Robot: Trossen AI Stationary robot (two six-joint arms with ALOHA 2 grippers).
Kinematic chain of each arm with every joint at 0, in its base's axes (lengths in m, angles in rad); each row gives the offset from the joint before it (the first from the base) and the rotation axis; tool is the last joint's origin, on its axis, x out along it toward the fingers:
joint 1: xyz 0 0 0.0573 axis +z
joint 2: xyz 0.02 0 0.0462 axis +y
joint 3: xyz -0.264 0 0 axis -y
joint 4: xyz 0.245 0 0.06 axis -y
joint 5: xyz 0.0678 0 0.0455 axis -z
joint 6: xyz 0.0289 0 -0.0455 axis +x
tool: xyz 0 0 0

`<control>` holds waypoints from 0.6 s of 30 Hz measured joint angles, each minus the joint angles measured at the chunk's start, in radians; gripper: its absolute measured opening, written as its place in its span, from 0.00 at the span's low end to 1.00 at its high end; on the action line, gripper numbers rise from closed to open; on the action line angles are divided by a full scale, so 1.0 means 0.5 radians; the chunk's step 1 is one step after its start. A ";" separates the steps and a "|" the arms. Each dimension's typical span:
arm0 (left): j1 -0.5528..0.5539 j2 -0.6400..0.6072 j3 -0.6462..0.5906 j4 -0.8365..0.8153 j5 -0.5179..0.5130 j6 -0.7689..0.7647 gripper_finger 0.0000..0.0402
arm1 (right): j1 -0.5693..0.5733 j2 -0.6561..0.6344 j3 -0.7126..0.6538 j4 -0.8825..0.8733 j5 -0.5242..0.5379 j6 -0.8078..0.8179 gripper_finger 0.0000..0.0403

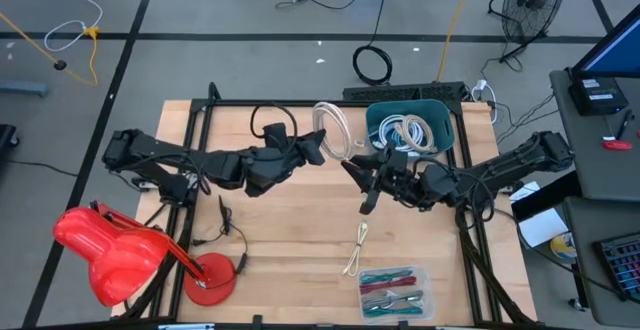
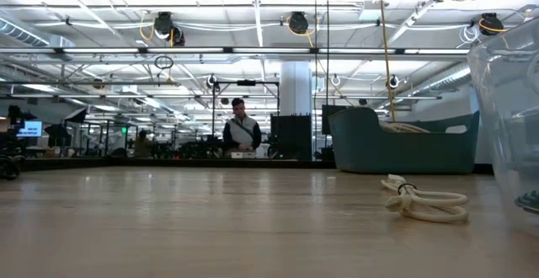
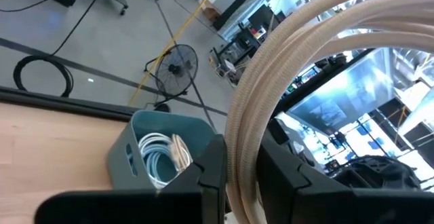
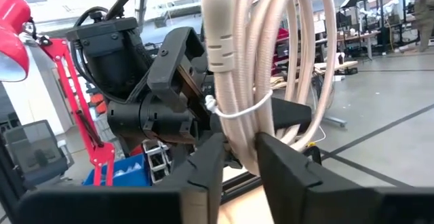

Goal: Pick & Place USB Port
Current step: Put the brown HDMI cable into the blue bin

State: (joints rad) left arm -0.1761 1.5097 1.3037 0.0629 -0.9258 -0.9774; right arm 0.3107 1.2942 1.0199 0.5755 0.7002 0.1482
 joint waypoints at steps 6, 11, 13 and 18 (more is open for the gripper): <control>-0.037 0.000 0.000 0.001 -0.015 0.015 0.13 | 0.002 0.000 0.000 -0.002 -0.051 -0.001 0.09; -0.070 0.001 -0.001 0.028 -0.014 0.128 0.10 | 0.002 0.000 0.000 -0.005 -0.110 0.052 0.03; -0.084 0.000 -0.001 0.043 -0.014 0.203 0.09 | 0.003 -0.001 0.000 -0.006 -0.128 0.101 0.02; -0.156 -0.078 -0.001 0.035 -0.034 0.397 0.19 | 0.055 -0.069 0.002 0.005 -0.101 0.158 0.01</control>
State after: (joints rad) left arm -0.2540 1.4709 1.3033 0.0802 -0.9426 -0.7791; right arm 0.3382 1.2599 1.0206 0.5778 0.6495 0.2271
